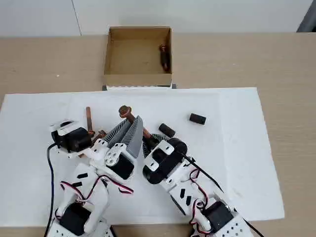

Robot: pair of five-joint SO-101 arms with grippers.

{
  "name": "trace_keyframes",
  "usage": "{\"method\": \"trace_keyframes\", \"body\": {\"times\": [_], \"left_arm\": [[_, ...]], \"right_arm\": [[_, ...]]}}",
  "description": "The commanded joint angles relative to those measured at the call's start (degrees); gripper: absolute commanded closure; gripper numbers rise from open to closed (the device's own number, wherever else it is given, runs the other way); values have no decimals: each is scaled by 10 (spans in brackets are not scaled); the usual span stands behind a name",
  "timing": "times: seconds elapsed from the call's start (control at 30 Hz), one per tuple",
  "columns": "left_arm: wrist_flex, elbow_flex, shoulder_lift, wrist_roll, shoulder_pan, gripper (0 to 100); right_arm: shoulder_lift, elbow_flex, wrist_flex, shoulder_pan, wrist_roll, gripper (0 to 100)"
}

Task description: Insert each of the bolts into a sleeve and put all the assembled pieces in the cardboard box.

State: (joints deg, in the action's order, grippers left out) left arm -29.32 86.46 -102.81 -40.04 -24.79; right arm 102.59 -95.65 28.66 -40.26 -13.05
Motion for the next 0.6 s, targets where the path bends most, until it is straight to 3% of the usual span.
{"method": "trace_keyframes", "body": {"times": [0.0,0.57], "left_arm": [[13,-29,-8,0,-4,995],[-28,-22,-11,27,-4,995]], "right_arm": [[10,-8,0,-3,-4,995],[10,0,0,-3,-4,995]]}}
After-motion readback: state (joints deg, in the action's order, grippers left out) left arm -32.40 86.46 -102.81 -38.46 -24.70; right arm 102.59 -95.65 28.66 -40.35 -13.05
